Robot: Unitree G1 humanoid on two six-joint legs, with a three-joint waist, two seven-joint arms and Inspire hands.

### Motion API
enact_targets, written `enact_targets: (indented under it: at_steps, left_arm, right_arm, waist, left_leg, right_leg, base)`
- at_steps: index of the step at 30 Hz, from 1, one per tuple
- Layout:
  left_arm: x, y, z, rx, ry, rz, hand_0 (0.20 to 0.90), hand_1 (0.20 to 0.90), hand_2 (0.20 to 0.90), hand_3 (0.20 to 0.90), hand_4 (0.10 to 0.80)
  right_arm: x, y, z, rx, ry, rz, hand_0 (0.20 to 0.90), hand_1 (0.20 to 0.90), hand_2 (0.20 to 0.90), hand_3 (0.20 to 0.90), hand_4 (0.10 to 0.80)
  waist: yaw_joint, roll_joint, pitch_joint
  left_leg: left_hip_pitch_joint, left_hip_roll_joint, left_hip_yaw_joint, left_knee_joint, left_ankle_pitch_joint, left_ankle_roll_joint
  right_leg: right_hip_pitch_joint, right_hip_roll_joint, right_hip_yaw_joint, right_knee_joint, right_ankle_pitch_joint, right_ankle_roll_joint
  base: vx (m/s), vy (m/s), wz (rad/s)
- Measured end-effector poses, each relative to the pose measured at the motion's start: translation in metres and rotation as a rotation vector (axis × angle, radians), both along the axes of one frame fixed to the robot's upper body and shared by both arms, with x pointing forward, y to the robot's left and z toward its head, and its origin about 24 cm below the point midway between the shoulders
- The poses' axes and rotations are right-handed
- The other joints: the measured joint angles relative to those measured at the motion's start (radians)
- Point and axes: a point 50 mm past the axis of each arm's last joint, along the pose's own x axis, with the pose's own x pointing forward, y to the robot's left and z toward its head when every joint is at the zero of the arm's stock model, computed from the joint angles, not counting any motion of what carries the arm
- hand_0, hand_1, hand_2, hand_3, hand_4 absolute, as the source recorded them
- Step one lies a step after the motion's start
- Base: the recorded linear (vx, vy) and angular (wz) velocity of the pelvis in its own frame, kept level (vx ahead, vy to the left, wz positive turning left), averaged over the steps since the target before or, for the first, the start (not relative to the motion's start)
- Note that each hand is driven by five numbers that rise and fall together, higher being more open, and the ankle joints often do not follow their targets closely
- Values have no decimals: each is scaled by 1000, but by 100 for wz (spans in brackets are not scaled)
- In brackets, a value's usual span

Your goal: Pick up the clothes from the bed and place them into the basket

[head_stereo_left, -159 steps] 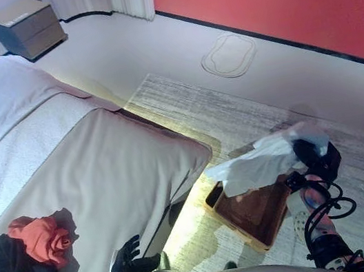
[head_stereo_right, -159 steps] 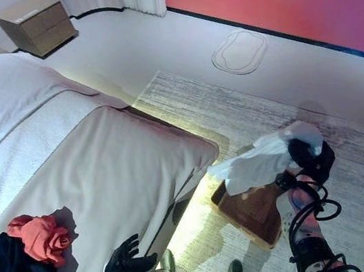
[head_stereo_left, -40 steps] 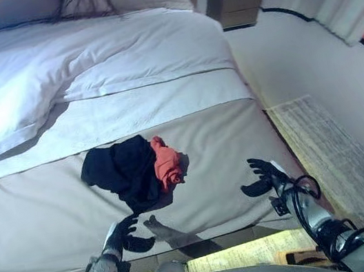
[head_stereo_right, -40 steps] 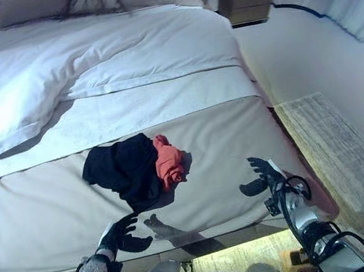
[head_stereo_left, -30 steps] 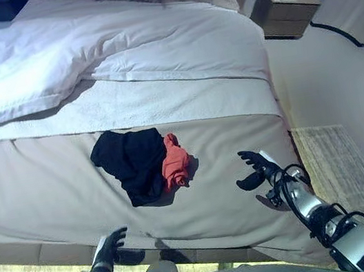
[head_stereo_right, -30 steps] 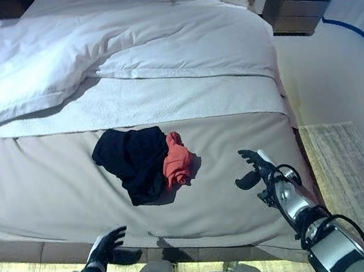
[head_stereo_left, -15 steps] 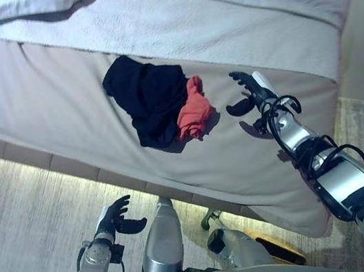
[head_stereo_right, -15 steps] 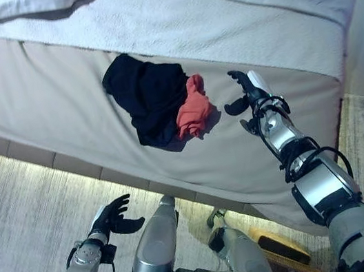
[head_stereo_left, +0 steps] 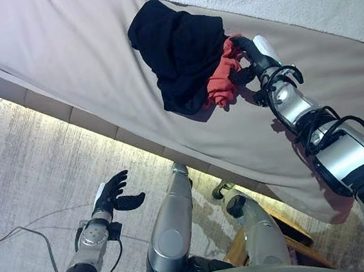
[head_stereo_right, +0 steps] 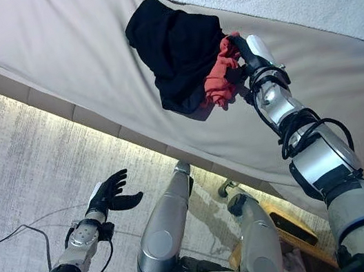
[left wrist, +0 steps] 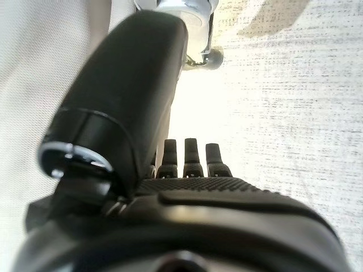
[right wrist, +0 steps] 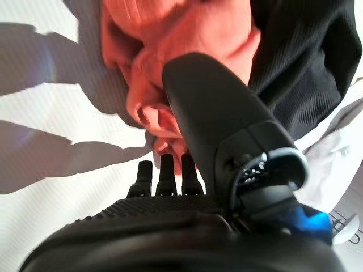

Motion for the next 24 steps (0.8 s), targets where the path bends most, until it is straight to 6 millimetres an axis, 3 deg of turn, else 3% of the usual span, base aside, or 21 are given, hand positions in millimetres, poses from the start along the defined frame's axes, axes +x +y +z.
enact_targets:
  at_steps: [7,21,22,23,24]
  left_arm:
    - [-4,0,-1,-12,8,-10,900,900,900,900,800]
    - [-7,-6,-1,-33,-3,-22,900,900,900,900,800]
    - [-7,-6,-1,-34,-4,-22,900,900,900,900,800]
    - [-7,-7,-1,-34,-5,-23,900,900,900,900,800]
    - [-7,-7,-1,-34,-5,-23,900,900,900,900,800]
  right_arm:
    - [5,-4,13,-7,-20,-50,900,900,900,900,800]
    - [5,7,5,7,52,24,900,900,900,900,800]
    - [5,7,5,5,58,30,545,545,545,485,385]
    - [5,8,3,-4,68,35,300,300,300,200,100]
    - [5,8,3,-8,71,36,300,300,300,200,100]
  waist:
    - [-1,10,6]
    - [-23,13,5]
    - [-24,13,5]
    - [-24,15,5]
    - [-24,16,4]
  left_leg:
    - [-46,-3,20,1,0,0]
    - [-39,1,48,1,3,-3]
    - [-35,1,49,1,5,-6]
    - [-25,1,49,0,10,-7]
    - [-20,1,49,0,11,-7]
  right_leg:
    - [-65,-22,9,34,0,0]
    - [-73,-22,30,44,-2,-5]
    - [-69,-22,30,44,-3,-6]
    - [-61,-22,30,42,-2,-8]
    - [-56,-21,30,42,-1,-10]
  base:
    - [-7,6,0]
    - [-13,-5,-5]
    - [-8,-28,-3]
    - [0,0,0]
    - [-2,-36,2]
